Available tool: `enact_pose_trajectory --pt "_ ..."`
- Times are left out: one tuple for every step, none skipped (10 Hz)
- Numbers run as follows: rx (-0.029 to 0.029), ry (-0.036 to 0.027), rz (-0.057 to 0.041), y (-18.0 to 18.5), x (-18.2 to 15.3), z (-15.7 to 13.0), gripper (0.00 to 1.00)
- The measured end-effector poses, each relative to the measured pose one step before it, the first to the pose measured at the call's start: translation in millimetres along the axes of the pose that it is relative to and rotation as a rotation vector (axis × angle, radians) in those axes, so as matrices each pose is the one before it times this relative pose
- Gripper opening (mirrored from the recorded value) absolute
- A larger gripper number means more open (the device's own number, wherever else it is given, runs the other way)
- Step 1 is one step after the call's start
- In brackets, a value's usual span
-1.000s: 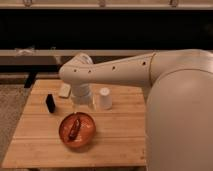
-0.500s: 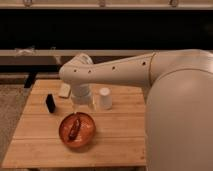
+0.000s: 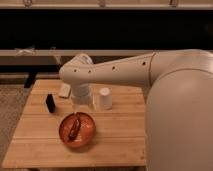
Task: Place the ceramic cup over the eraser
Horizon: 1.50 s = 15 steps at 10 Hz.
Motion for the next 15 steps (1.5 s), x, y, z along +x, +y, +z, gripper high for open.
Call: enact_pose_trajectory --pt "-0.00041 0.00177 0.00556 -1.16 -2.04 1.63 0.65" --pt "0.00092 -0.00062 0.00777 -4.52 -7.10 2.85 0.65" --pt "0.00146 -0.00161 0.00371 -6.15 -9.93 2.93 0.65" --pt "0.00150 -0.00571 0.00280 -7.66 -13.60 2.43 0.65" --pt "-0.00192 -0.00292 0.00222 -7.80 -15.54 4.00 0.65" --pt "-0.00068 -0.00411 0.00002 -4.83 -10.45 2.40 0.65" --pt "0.00283 -0.00765 -0.00121 -6.81 -13.32 3.37 0.65" --pt "0.00050 -0.00571 -0.00150 -2.75 -7.08 1.22 0.65" --pt "0.00121 -0.00628 -0.00404 -1.36 -5.08 -0.03 0.65" --pt "0.00334 -0.00859 -0.00603 -0.83 -4.91 -0.53 0.65" --pt "0.00060 -0.00729 -0.00546 -0.81 -5.22 -1.09 0.65" --pt "0.00350 -0.00895 -0.00268 -2.98 -5.35 -1.21 0.65" --pt "0.00317 -0.00470 -0.00047 -2.59 -3.46 -0.33 0.65" --pt "0.00239 -0.00646 -0.00149 -1.19 -3.41 -0.48 0.65" --pt "0.00466 -0.00703 -0.00307 -0.82 -4.11 0.14 0.65"
